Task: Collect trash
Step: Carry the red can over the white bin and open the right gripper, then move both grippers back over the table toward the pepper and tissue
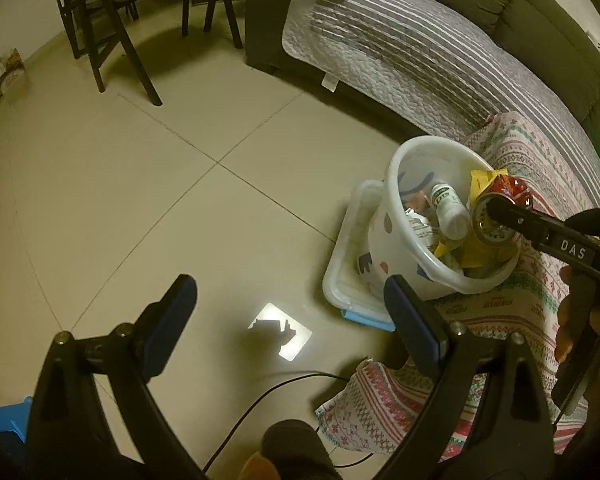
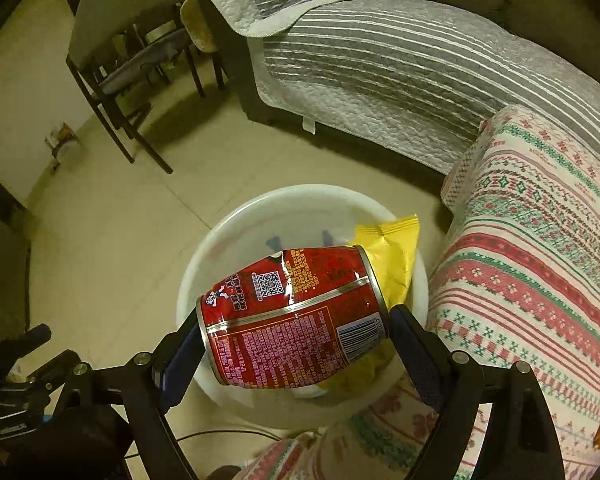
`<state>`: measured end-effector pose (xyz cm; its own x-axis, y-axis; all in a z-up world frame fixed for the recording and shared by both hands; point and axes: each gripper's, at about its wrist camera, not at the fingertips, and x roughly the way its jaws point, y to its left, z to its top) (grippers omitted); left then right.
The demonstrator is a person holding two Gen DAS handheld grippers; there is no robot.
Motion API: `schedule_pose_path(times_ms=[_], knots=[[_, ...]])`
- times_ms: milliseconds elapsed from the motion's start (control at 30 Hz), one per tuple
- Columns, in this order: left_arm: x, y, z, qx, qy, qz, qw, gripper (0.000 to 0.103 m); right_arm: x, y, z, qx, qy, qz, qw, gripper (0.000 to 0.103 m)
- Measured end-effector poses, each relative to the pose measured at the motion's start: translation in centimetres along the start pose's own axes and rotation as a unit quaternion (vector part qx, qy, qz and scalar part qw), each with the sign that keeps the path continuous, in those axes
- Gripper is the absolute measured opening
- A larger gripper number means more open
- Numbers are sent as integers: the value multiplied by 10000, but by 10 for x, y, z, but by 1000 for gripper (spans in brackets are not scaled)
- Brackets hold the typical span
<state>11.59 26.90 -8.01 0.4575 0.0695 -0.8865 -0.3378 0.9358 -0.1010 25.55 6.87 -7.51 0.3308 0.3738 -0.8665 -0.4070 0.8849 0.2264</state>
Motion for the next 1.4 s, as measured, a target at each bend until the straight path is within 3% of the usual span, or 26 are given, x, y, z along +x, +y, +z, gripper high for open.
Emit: schedule_pose_path(times_ms=[267,500,1100,1400], knots=[[6,-1,-2,10,96,28,9999,94,2,-12,2,191,98,124,9997,95],[1,-16,-1,125,61,-91,9999,94,-35,-27,2,333,-140,115,9993,95],[-21,-93,-5,771,-12,-670,9948,94,-164,-114,-49,417,-618,-587,9955,95],[-22,-134,-5,945,26,-845,9919,94,-180,-170,-84,600,-493,-967,9923,95]])
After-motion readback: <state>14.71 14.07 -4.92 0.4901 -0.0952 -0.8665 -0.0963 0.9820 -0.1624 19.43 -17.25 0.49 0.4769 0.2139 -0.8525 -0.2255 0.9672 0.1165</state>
